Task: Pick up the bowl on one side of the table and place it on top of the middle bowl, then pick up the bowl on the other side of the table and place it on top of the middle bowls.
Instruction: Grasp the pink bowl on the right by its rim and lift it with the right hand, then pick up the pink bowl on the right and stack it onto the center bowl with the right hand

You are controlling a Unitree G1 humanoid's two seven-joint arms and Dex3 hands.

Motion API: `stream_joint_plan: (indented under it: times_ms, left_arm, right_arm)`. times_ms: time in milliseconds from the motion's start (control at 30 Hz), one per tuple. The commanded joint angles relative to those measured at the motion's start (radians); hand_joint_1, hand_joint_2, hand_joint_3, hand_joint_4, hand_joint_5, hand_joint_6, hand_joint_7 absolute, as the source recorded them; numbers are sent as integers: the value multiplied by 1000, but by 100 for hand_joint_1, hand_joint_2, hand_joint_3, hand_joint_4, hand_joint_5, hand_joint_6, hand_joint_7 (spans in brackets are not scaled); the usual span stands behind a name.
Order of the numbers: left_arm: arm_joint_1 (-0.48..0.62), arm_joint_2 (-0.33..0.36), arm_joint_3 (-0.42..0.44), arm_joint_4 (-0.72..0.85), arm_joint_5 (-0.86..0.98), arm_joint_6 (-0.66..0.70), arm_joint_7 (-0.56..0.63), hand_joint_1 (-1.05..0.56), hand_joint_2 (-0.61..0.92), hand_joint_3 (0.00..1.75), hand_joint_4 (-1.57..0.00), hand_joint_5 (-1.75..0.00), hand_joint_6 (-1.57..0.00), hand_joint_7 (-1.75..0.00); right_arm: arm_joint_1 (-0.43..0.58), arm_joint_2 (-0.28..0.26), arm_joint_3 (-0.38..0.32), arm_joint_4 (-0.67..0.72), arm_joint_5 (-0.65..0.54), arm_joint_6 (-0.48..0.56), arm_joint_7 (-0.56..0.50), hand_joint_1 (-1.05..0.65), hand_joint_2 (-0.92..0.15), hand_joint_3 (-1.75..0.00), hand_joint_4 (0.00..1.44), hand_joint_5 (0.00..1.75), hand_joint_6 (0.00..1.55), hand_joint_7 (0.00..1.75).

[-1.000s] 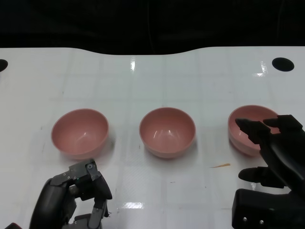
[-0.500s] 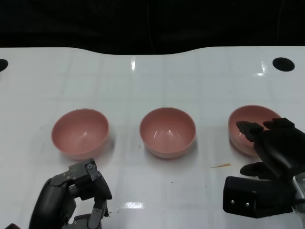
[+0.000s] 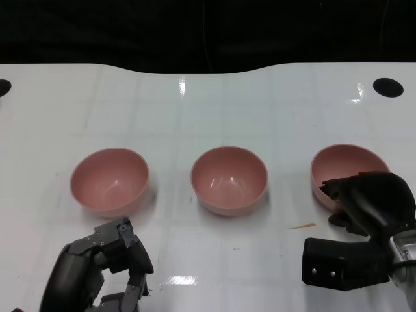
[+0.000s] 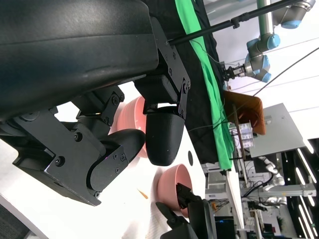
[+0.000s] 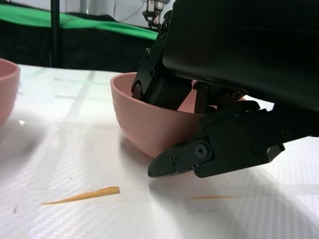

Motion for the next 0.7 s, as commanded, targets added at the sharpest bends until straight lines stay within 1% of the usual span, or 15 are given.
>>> stream_joint_plan:
  times_ms: [33,100,133,200,233,267,300,333,367,400,433,467,533,667,700]
  left_arm:
    - [10,12,3,-23,-7,21,-1,-9,47,131,-84,-174,-76,-159]
    - [10,14,3,-24,-6,23,-2,-9,47,131,-83,-173,-76,-158]
    - [11,14,3,-26,-3,23,0,-9,47,131,-83,-173,-76,-158]
    - [11,14,3,-26,1,19,2,-9,47,131,-83,-173,-76,-157]
    - [11,14,3,-26,2,18,2,-9,46,131,-83,-173,-76,-157]
    - [11,13,3,-26,2,17,3,-8,46,131,-83,-173,-76,-157]
    - [11,13,3,-25,2,18,3,-8,46,132,-83,-173,-76,-157]
    - [11,12,3,-25,2,19,4,-8,46,132,-83,-173,-76,-157]
    - [11,12,3,-25,2,19,4,-8,46,132,-83,-173,-76,-157]
    - [12,11,2,-26,3,21,5,-8,45,132,-83,-173,-76,-157]
    - [12,11,1,-26,4,23,6,-8,45,133,-83,-173,-76,-157]
    - [12,11,1,-27,5,24,7,-8,45,133,-83,-173,-76,-157]
    - [13,9,0,-33,-2,39,7,-9,45,132,-83,-173,-76,-156]
    - [11,9,-1,-35,-7,45,3,-8,46,131,-83,-172,-76,-156]
    - [9,9,-1,-31,-7,40,2,-8,46,131,-83,-172,-76,-155]
  right_arm:
    - [-10,-19,-1,13,21,-28,-65,-20,-92,-12,96,174,113,4]
    - [-9,-21,-6,12,31,-48,-102,-22,-92,-18,93,174,125,11]
    - [-7,-23,-9,8,37,-54,-111,-22,-90,-24,92,175,115,45]
    - [-6,-27,-12,-7,38,-64,-141,-22,-85,-30,91,175,88,105]
    - [-5,-29,-13,-14,37,-68,-156,-22,-84,-31,90,175,84,116]
    - [-5,-31,-14,-19,39,-80,-176,-22,-83,-31,90,175,82,123]
    - [-4,-33,-18,-30,46,-94,-186,-20,-79,-39,90,175,78,140]
    - [-4,-34,-21,-37,51,-104,-192,-20,-69,-62,91,175,73,157]
    - [-3,-35,-22,-41,55,-110,-195,-20,-62,-77,91,175,70,165]
    - [2,-39,-27,-79,60,-116,-184,-20,-58,-85,91,175,68,170]
    - [6,-43,-30,-106,64,-120,-175,-20,-52,-99,92,175,70,173]
    - [9,-46,-31,-127,67,-121,-168,-20,-49,-105,92,175,71,174]
    - [17,-51,-37,-198,79,-121,-128,-21,-46,-107,92,175,69,174]
    - [21,-60,-44,-315,99,-127,-43,-23,-45,-109,93,175,67,174]
    - [18,-61,-43,-349,104,-130,-13,-22,-44,-115,92,175,66,175]
